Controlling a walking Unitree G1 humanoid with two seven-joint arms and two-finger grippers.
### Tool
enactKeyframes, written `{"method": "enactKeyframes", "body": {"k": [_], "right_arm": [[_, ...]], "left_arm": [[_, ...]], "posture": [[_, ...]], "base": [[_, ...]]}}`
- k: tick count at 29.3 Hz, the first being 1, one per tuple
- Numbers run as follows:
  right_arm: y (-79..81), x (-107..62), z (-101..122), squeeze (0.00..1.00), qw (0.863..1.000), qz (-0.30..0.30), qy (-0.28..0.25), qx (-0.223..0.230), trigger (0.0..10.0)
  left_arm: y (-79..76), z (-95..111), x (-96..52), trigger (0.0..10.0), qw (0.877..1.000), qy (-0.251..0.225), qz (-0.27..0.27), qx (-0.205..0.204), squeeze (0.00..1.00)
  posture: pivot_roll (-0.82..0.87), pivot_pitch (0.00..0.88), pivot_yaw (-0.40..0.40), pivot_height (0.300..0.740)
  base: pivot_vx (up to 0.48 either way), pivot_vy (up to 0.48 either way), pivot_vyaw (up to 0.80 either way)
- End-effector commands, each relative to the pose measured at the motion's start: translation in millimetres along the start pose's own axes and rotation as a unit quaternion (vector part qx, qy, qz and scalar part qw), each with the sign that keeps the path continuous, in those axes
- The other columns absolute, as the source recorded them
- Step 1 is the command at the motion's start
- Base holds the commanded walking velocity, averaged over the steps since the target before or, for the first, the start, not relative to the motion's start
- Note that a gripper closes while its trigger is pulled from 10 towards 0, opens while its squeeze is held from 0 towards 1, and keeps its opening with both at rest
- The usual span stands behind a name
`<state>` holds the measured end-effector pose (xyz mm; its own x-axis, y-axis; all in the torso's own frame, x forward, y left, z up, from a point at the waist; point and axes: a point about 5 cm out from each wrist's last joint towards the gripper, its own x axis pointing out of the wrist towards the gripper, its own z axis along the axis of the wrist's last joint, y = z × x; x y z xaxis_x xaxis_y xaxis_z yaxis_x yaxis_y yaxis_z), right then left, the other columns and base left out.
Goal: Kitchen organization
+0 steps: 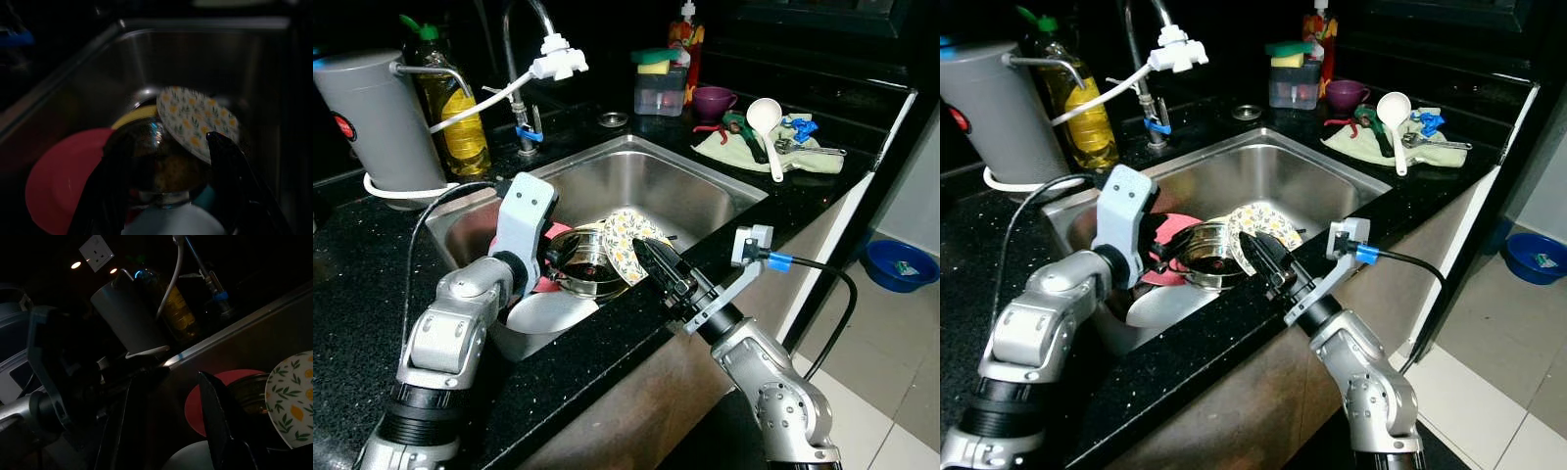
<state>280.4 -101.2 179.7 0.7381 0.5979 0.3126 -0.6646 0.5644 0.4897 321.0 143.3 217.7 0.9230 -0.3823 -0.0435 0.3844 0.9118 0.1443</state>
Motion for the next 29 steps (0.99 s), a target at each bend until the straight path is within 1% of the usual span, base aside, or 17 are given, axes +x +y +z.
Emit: {"method": "enactKeyframes", "body": {"k": [1, 3, 6, 10, 12, 29], "right_arm": [[0.5, 3.2, -2, 0.0, 1.0, 0.003, 0.004, 0.002, 10.0], [0.5, 3.3, -2, 0.0, 1.0, 0.003, 0.004, 0.002, 10.0], [-0.1, 4.2, -2, 0.0, 1.0, 0.003, 0.004, 0.002, 10.0], [-0.2, 4.6, -2, 0.0, 1.0, 0.003, 0.003, 0.002, 10.0], [-0.2, 4.8, -2, 0.0, 1.0, 0.002, 0.001, 0.002, 10.0], [-1.0, 5.4, -2, 0.0, 1.0, 0.002, -0.003, 0.003, 10.0]], "left_arm": [[0.8, 1, -3.7, 10.0, 1.0, -0.016, 0.007, -0.008, 0.0], [-0.3, 2, -4.8, 10.0, 1.0, -0.022, 0.007, -0.011, 0.0], [-5.7, 0, -9.1, 10.0, 0.999, -0.029, 0.005, -0.018, 0.0], [-9.4, -2, -11.3, 10.0, 0.999, -0.03, 0.002, -0.02, 0.0], [-14.9, -6, -13.9, 10.0, 0.999, -0.029, -0.002, -0.019, 0.0], [-23.9, -4, -15.2, 10.0, 0.999, -0.037, -0.019, -0.023, 0.0]], "posture": [[0.0, 0.0, 0.018, 0.74], [0.0, 0.0, 0.018, 0.74], [0.0, 0.0, 0.017, 0.74], [0.0, 0.0, 0.018, 0.74], [0.0, 0.0, 0.017, 0.74], [0.0, 0.0, 0.024, 0.74]], "base": [[0.0, 0.0, 0.0], [0.0, 0.0, 0.0], [-0.246, 0.0, 0.0], [-0.257, 0.0, 0.0], [-0.263, 0.0, 0.0], [-0.296, 0.0, 0.0]]}}
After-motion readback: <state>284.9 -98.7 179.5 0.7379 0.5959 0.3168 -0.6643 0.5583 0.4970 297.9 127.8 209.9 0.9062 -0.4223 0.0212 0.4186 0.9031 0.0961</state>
